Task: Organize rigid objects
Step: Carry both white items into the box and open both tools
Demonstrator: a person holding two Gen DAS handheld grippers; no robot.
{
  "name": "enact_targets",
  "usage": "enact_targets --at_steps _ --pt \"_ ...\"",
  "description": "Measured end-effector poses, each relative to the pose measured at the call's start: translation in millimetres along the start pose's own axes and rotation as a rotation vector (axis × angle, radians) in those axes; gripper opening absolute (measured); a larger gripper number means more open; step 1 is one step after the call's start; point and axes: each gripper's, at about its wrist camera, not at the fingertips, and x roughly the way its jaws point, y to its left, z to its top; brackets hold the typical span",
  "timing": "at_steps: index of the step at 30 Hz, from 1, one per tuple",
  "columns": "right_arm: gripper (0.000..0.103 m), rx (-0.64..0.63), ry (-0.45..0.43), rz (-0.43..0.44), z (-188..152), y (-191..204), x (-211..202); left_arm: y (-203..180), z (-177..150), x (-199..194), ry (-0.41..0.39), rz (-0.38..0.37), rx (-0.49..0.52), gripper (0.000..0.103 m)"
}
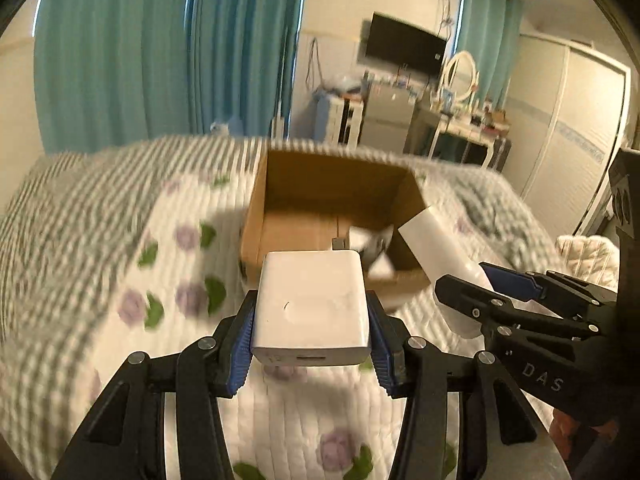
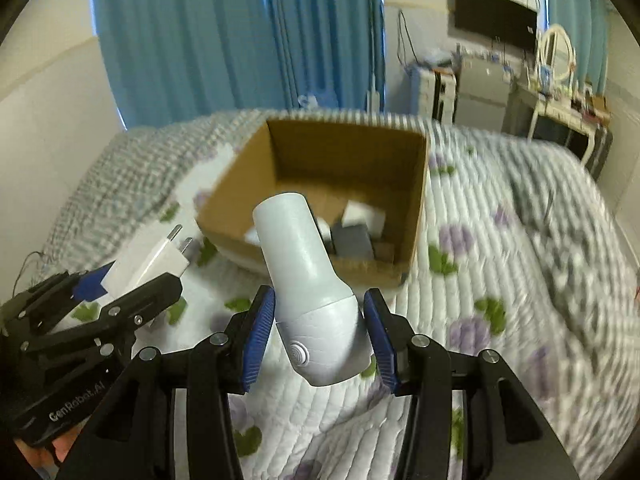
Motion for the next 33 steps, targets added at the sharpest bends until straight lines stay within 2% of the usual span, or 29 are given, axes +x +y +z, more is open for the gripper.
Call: enact_targets --at_steps 4,9,15,18,24,31,33 --pt "0.046 -0.040 -0.066 0.004 34 1 -17 5 43 6 -0.059 0.023 0.019 0.050" --pt "0.046 -0.068 -0.129 -0.013 81 -8 -15 12 87 32 -0.092 0.033 0.022 0.050" --pt "0.046 -0.092 -0.101 -0.002 119 -21 20 9 111 79 -0.069 0.019 0.047 0.050" --pt "0.045 -0.109 -0.077 -0.019 128 -28 42 5 113 107 -0.034 0.011 0.059 0.050" --pt "0.044 -0.116 -0.041 -0.029 128 -43 74 -9 96 153 0.029 0.030 0.129 0.051" --pt "0.040 -0.096 -0.011 -0.012 118 -58 94 -10 81 180 0.121 0.050 0.131 0.053" --pt "0.037 -0.087 -0.001 -0.007 115 -60 97 -10 80 178 0.112 0.052 0.129 0.056"
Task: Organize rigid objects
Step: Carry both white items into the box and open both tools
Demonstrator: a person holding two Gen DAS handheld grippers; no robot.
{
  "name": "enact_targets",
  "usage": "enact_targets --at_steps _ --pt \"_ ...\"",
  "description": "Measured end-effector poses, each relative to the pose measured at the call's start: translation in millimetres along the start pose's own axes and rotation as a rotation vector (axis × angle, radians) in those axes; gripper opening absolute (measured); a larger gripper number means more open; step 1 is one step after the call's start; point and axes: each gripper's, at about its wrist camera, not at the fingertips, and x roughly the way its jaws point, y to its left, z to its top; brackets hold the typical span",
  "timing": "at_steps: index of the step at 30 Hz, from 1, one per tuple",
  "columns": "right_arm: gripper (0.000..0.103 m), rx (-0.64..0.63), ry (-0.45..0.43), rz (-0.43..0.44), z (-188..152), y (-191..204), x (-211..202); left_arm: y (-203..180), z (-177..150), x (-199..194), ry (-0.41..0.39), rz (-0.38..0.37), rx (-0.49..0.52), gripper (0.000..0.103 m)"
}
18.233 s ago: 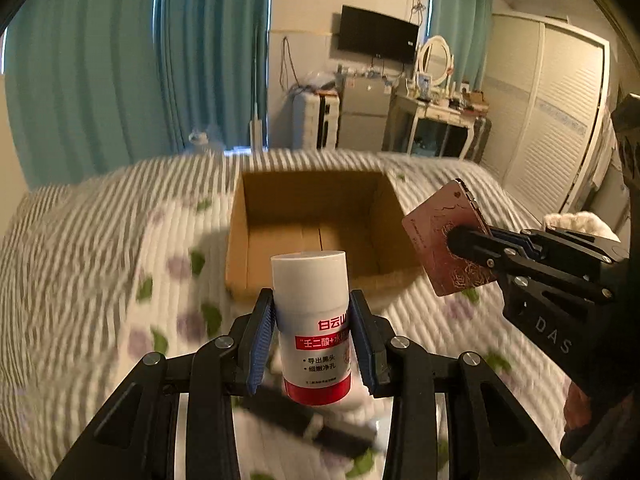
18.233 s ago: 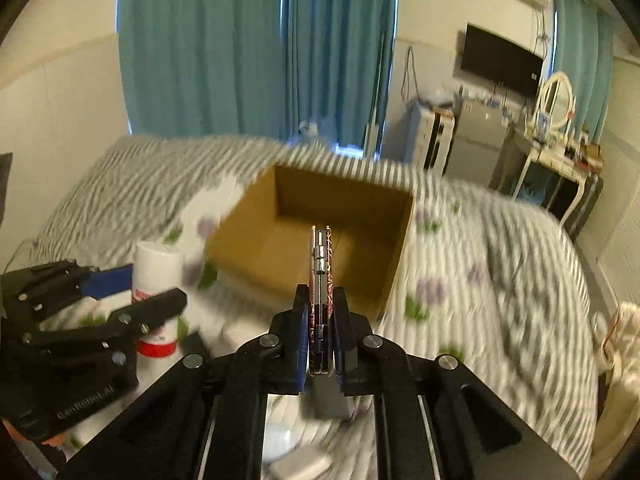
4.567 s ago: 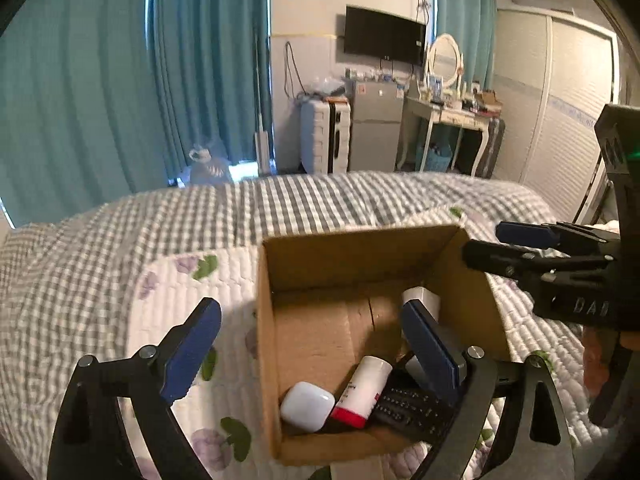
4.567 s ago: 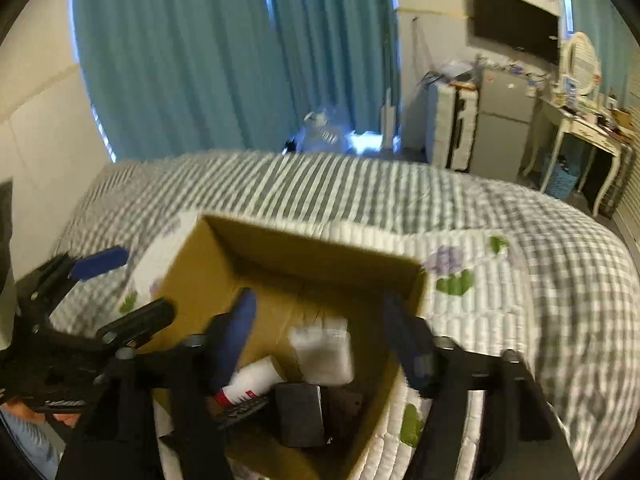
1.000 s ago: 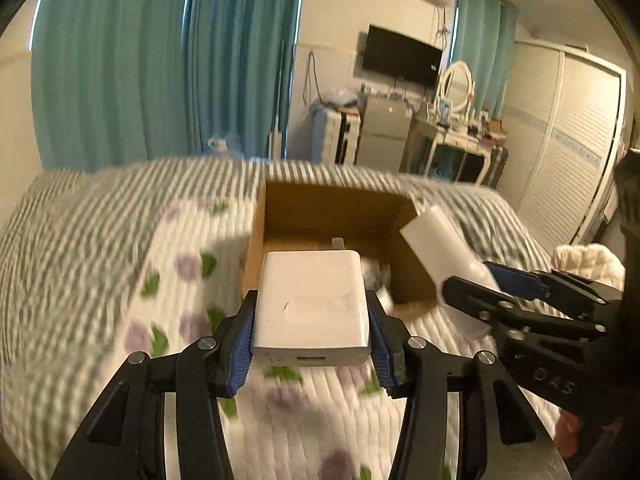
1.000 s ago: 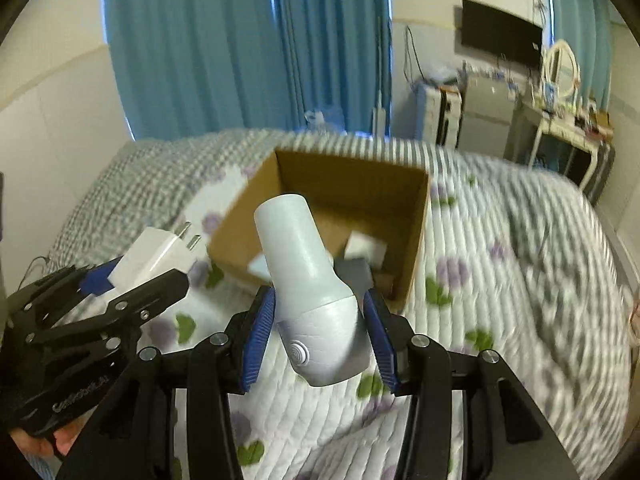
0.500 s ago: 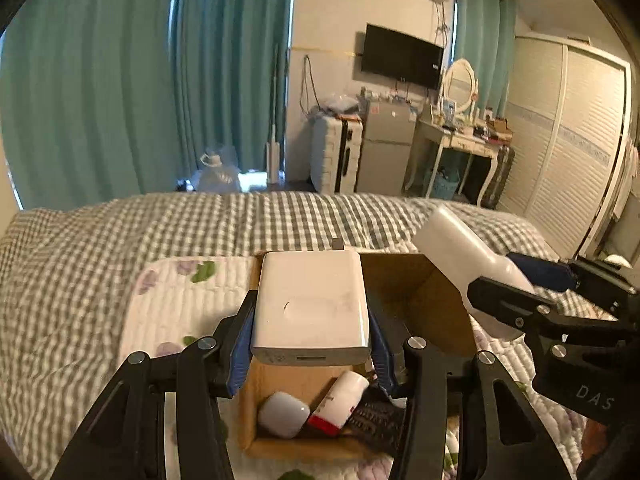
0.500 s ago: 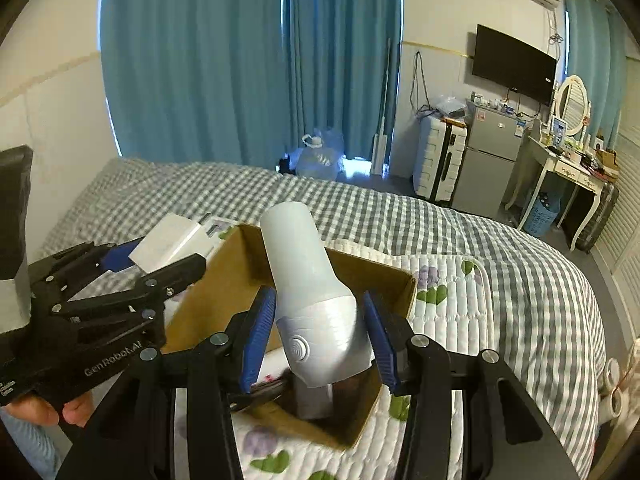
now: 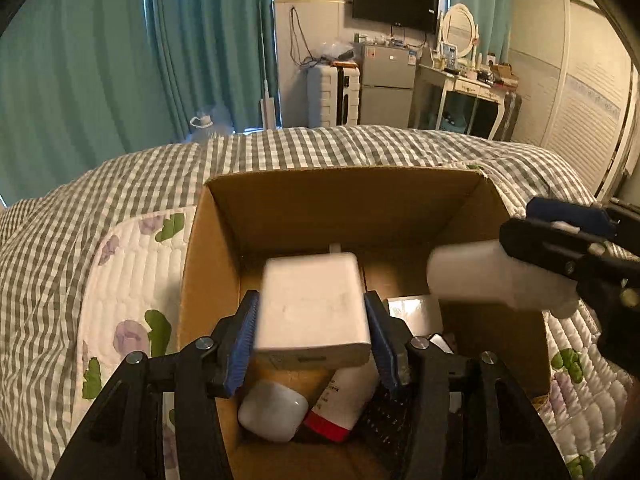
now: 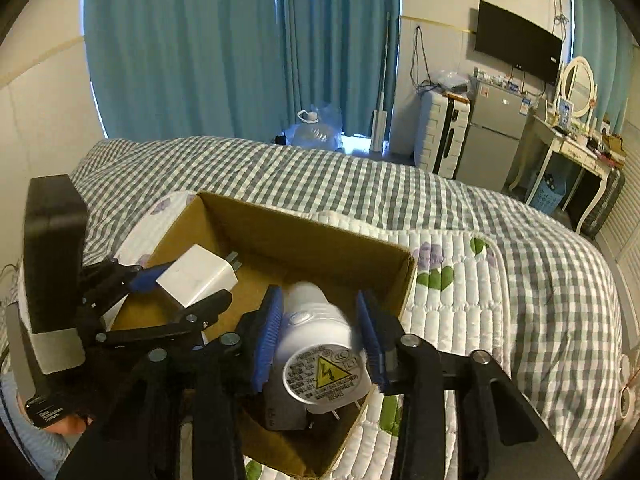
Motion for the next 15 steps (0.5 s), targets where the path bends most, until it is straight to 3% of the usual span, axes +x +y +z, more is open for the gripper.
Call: enact_targets --at_steps 7,8,9,15 --pt "0.030 0.015 0.027 0.024 -6 -2 12 14 8 -27 -0.045 -0.011 -0.049 0.061" --pt "0.006 0.018 0.018 0.033 -4 -2 11 16 8 -31 -0.053 -0.005 -0.046 0.062" --pt "0.001 0.023 0.004 0.049 -1 -2 9 18 9 -35 -0.063 0.001 -0.046 0.064" --pt "0.001 0.048 0.018 0.128 16 4 30 28 10 -46 -0.083 0.017 -0.054 0.067"
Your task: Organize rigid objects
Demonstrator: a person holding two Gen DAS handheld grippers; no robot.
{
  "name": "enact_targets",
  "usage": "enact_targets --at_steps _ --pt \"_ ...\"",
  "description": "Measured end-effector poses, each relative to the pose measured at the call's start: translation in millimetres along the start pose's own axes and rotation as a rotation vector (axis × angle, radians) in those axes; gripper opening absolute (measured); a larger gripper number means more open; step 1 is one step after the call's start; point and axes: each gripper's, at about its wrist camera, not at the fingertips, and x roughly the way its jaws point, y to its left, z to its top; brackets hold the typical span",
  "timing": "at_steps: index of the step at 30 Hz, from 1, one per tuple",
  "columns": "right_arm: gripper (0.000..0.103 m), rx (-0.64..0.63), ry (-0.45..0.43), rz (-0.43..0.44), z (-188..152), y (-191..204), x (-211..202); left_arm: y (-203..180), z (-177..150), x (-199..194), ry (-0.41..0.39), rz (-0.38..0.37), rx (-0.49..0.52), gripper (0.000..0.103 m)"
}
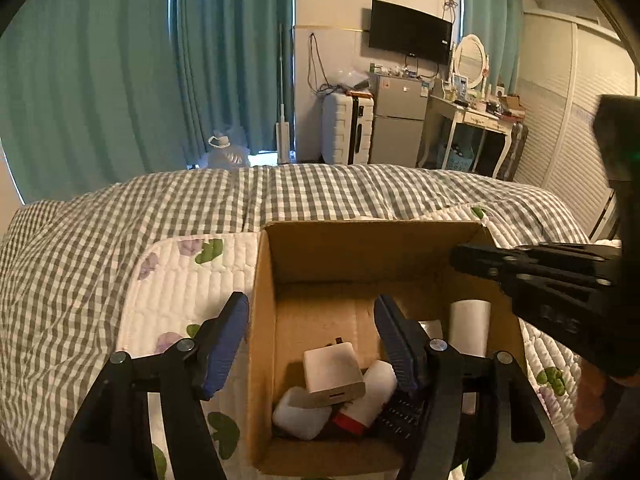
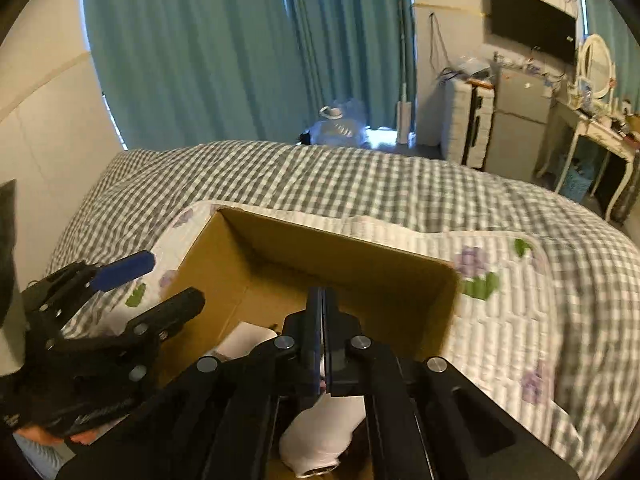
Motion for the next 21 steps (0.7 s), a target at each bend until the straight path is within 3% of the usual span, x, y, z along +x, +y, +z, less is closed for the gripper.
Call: enact_targets --at_steps 4,9,12,21 --pt "0.001 0.015 0.006 -0.014 -7 1 8 2 -7 -8 -0.014 -0.006 0.009 0.069" --pt "0.001 -0.006 -0.024 -0.076 -14 9 -17 -1 -8 -32 -0.053 0.003 0.016 0.073" --pt "0.001 -0.007 -0.067 -0.090 -15 17 -53 -5 -4 -63 -0.101 -0.003 0.010 0.078" --pt "0.004 -0.010 -0.225 -0.146 -41 62 -183 -18 -18 -191 -0.353 -0.015 0.003 0.097"
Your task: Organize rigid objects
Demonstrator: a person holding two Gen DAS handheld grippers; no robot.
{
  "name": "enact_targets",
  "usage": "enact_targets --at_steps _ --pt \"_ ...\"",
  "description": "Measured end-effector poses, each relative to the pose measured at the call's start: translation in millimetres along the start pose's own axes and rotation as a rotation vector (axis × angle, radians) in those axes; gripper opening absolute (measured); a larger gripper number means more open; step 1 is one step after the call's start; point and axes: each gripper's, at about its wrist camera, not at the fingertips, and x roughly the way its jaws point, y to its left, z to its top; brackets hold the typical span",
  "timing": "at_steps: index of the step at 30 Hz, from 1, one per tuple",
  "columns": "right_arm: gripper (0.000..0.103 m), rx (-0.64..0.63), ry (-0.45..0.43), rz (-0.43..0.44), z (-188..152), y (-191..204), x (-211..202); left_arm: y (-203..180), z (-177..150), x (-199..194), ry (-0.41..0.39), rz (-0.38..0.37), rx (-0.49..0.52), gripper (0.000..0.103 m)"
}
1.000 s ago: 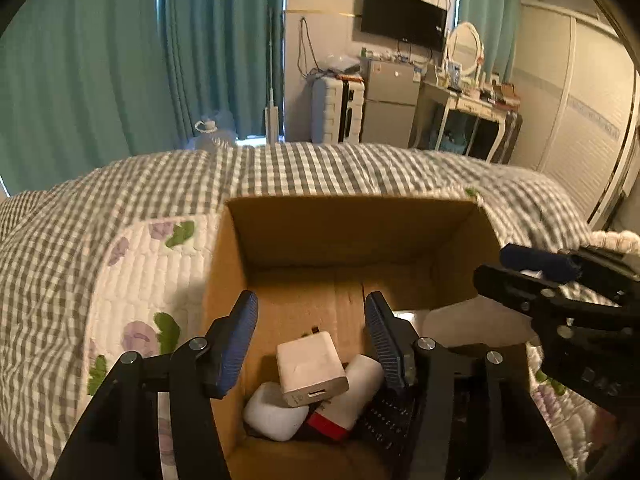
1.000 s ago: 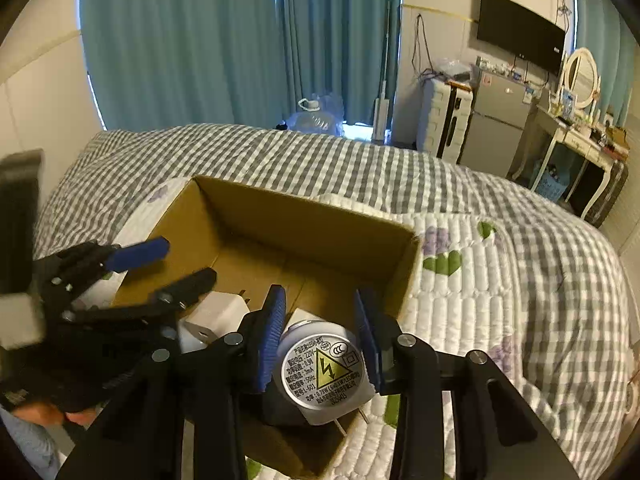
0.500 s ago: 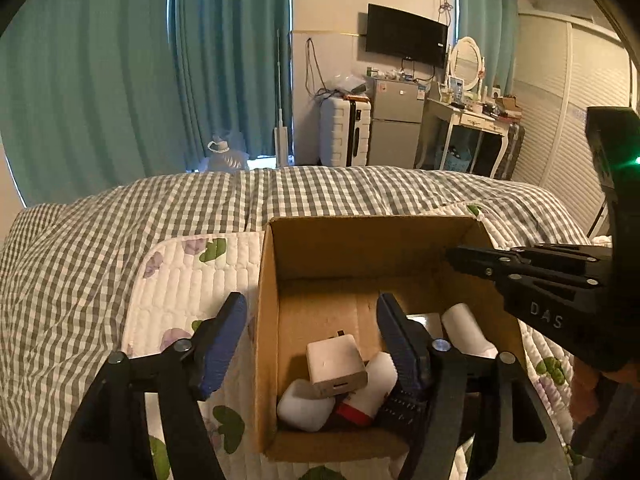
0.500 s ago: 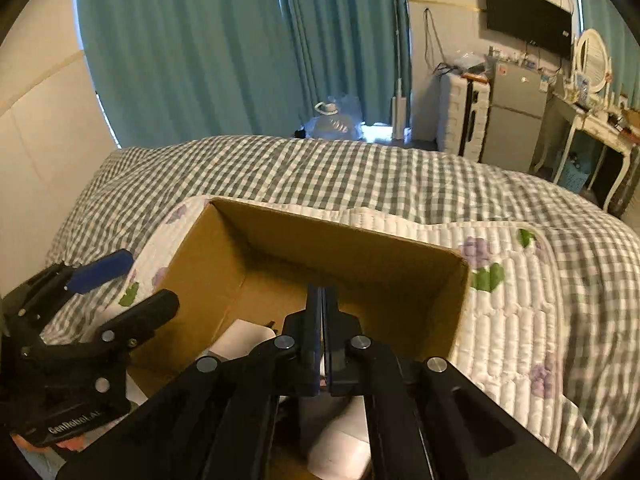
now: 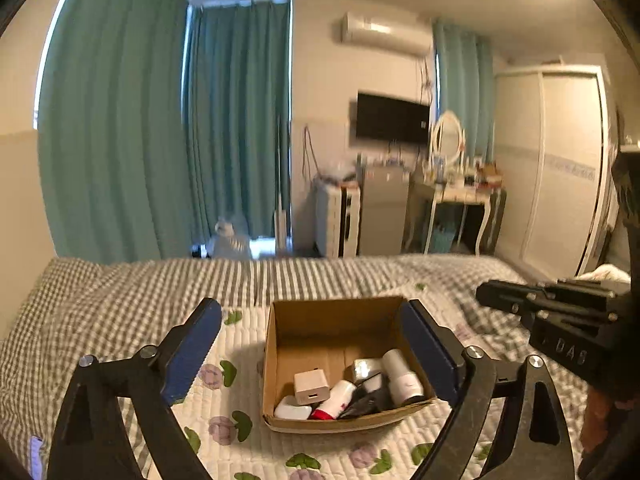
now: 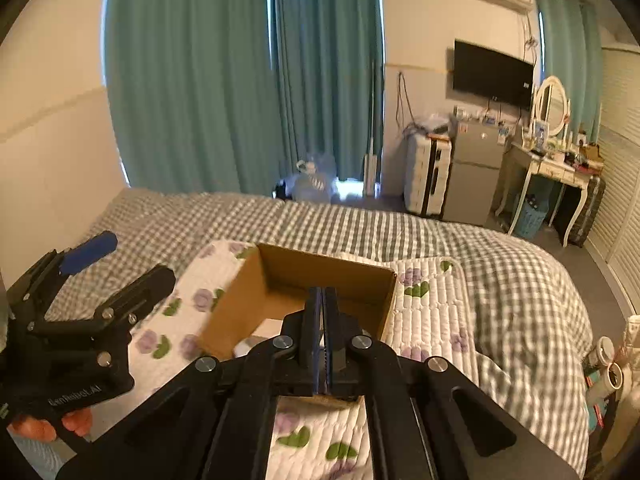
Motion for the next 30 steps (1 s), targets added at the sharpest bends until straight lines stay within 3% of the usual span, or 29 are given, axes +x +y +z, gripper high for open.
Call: enact_targets --at_steps 1,2,3,4,5,7,10,14,19,30 --pt "0.009 0.002 -0.015 -0.008 -3 3 -10 0 0 -9 -0.017 0.000 -0.004 0.102" --pt "0.029 0.006 -0.033 -0.020 -8 7 -22 -1 -3 -19 -0.034 0.000 -0.004 0.103" --pt "0.056 0.008 -0.044 -0.026 -13 9 -30 -2 -6 -29 -0.050 0.005 0.002 0.103" --pt "0.066 0.012 -0.066 -0.038 -19 12 -40 -3 -8 -34 -0.056 0.011 0.007 0.103" --pt "0.072 0.011 -0.080 -0.048 -24 15 -46 -3 -12 -38 -0.059 0.013 0.011 0.103" --pt "0.072 0.006 -0.091 -0.063 -34 19 -54 -1 -23 -42 -0.048 0.024 0.001 0.103" --pt "0.094 0.055 -0.116 -0.091 -49 17 -57 6 -40 -41 -0.036 0.037 -0.036 0.103" --pt "0.099 0.080 -0.143 -0.083 -64 13 -51 12 -54 -33 -0.030 0.088 -0.019 0.103" --pt "0.103 0.077 -0.171 -0.089 -76 12 -41 18 -65 -19 -0.024 0.097 -0.022 0.103" --pt "0.103 0.109 -0.126 -0.091 -88 7 -10 29 -85 -3 0.020 0.111 -0.019 0.103"
